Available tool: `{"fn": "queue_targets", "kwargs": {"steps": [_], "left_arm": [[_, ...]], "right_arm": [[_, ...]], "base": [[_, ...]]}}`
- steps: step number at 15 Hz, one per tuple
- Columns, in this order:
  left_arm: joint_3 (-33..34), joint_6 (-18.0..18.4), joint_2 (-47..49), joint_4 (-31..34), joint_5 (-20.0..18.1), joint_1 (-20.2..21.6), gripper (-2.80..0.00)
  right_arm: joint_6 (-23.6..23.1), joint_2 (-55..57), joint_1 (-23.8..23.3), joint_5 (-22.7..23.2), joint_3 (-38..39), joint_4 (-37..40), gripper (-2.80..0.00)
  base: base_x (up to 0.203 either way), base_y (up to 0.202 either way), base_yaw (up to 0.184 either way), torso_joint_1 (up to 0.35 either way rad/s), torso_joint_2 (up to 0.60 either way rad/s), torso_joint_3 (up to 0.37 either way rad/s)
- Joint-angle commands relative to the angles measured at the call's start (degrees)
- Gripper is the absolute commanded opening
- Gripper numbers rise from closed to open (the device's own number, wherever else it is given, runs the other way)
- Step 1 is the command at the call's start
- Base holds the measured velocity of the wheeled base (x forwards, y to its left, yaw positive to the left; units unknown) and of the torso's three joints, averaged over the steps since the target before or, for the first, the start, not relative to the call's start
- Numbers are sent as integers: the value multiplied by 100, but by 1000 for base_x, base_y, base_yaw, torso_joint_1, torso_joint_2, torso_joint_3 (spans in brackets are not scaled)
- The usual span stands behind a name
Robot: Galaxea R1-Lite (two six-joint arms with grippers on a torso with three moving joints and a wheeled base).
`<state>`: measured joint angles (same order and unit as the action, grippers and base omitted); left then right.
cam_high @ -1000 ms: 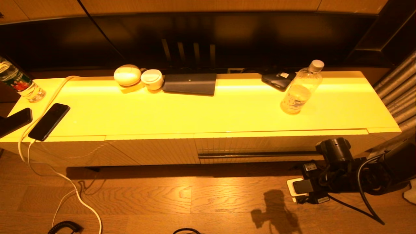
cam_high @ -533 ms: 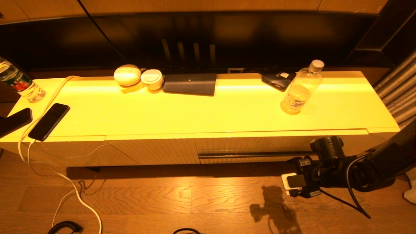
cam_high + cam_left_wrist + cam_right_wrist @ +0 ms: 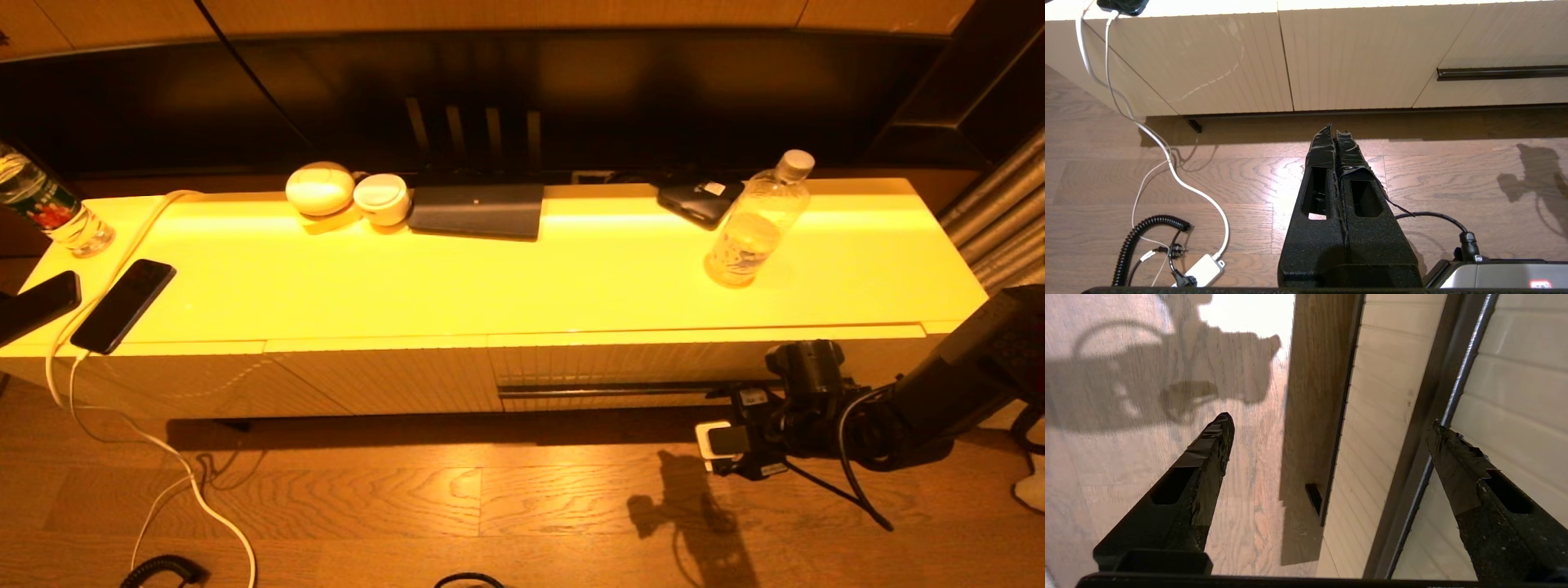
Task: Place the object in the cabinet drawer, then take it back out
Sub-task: Open the drawer
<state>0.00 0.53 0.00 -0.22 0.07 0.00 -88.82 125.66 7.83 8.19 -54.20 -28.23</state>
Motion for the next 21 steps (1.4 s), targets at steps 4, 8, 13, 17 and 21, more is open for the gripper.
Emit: {"fn": "queue_targets", "kwargs": {"steps": [4, 8, 13, 17, 21], "left_arm": [[18, -1, 0, -4, -7, 0, -280], [9, -1, 0, -4, 1, 0, -280], [14, -1, 0, -4, -2, 0, -280], [18, -1, 0, -4, 1, 0, -280], [11, -1, 0, -4, 1, 0, -280]], "right_arm": [[-48, 309, -40, -18, -376, -40, 0], [21, 422, -60, -18, -623, -112, 0], [14, 468, -62, -27, -656, -103, 0], [23, 398, -62, -46, -495, -42, 0], [29, 282, -57, -63, -229, 99, 0]], "base": [[0, 0, 0, 0, 0, 0], [0, 0, 0, 0, 0, 0], [0, 0, 0, 0, 0, 0], [0, 0, 0, 0, 0, 0], [0, 0, 0, 0, 0, 0]]}}
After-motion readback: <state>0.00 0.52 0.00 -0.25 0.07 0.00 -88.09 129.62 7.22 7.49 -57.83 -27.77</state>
